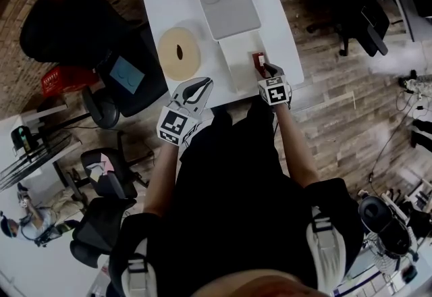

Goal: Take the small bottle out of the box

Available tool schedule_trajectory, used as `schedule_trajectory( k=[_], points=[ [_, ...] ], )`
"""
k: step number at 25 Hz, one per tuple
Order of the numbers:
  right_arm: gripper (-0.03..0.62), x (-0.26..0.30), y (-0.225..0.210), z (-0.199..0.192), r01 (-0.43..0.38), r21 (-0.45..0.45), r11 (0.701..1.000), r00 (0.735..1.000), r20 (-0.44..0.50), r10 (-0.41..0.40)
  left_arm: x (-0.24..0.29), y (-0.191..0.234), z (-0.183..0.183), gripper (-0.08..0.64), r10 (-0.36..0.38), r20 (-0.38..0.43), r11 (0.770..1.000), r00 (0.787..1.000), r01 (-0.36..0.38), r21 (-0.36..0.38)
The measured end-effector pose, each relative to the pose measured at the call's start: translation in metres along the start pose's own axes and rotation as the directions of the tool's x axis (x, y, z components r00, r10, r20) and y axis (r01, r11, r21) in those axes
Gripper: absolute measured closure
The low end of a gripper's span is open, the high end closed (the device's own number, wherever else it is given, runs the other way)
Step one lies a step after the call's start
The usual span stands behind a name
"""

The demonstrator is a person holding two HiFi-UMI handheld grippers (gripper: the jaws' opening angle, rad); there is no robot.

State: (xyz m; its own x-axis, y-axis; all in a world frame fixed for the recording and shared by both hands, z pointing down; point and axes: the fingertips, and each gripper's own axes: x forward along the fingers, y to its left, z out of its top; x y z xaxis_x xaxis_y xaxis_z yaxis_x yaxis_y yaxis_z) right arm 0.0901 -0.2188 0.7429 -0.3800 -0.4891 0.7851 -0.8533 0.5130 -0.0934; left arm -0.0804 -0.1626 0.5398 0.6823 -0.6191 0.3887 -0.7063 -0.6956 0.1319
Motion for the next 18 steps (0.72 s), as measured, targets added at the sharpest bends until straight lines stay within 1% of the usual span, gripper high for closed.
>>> schedule_trajectory(
  k=[6, 9, 12, 15, 18],
  points=[
    [0.416, 0.014, -0.006, -0.004, 0.030, 0.040, 0.999, 0.998, -0.054, -0.028, -0.001, 0.004, -0.001, 0.526, -0.003, -0.003, 1.000, 1.000, 0.003, -0.008],
    [0.410, 0.017, -0.008, -0.004, 0.060, 0.035, 0.998, 0.995, -0.076, -0.057, 0.000, 0.005, 0.000, 0.526, -0.004, 0.001, 1.000, 1.000, 0.004, -0.005],
    [0.405, 0.021, -0.007, -0.002, 0.074, 0.018, 0.997, 0.995, -0.072, -0.072, 0.001, 0.006, -0.001, 0.526, -0.002, 0.004, 1.000, 1.000, 0.002, -0.001],
    [0.393, 0.028, -0.005, -0.003, 0.078, -0.027, 0.997, 0.994, -0.078, -0.080, 0.000, 0.006, -0.003, 0.526, -0.003, 0.002, 1.000, 1.000, 0.003, -0.003],
    [0.377, 0.030, -0.003, 0.000, 0.095, -0.108, 0.990, 0.989, -0.106, -0.107, -0.002, 0.009, -0.002, 0.526, -0.002, 0.001, 1.000, 1.000, 0.002, 0.001]
  ],
)
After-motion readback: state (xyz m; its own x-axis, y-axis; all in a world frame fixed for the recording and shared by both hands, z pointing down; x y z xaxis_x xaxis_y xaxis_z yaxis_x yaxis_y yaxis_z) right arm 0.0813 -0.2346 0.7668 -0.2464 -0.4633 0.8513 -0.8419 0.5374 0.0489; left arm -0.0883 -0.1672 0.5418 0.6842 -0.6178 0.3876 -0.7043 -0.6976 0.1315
